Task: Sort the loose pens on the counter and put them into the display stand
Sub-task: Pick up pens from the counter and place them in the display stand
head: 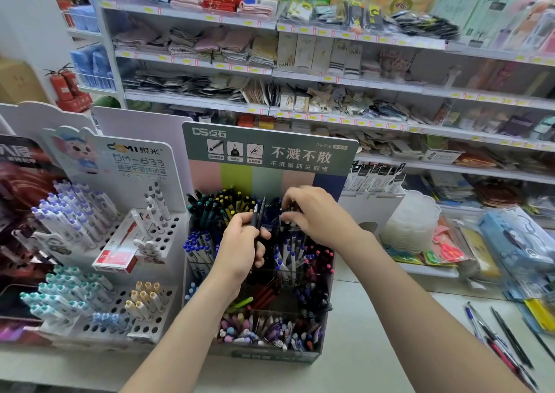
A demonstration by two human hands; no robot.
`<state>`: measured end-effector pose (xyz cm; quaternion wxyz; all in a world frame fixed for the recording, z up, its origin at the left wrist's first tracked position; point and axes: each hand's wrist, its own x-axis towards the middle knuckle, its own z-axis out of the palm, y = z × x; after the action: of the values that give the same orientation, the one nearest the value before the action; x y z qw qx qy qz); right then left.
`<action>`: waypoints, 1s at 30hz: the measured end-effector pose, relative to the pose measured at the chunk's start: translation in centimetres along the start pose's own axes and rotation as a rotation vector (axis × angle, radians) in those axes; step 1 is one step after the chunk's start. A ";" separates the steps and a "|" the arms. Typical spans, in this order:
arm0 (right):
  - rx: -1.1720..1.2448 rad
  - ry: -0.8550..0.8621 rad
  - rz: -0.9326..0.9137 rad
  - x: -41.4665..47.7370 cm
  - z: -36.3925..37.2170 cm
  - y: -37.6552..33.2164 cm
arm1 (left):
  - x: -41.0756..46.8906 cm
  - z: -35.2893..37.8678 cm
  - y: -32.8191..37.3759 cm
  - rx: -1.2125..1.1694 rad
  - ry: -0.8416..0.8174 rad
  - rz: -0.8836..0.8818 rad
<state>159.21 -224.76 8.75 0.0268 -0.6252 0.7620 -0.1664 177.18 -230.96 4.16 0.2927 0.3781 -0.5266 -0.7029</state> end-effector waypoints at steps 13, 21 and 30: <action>-0.081 0.557 0.051 -3.1 4.1 -2.5 | -1.5 -1.0 0.1 -0.048 -0.023 -0.021; 0.760 0.305 0.252 -5.2 4.9 -6.7 | -3.5 -2.3 0.1 0.134 -0.165 0.055; 0.614 0.637 0.233 -6.4 7.1 -5.5 | -2.9 -4.9 -2.5 0.309 0.291 0.219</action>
<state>167.53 -221.03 2.56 -0.0062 -0.4161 0.7128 -0.5646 182.80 -230.45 1.67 0.3784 0.4563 -0.6181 -0.5162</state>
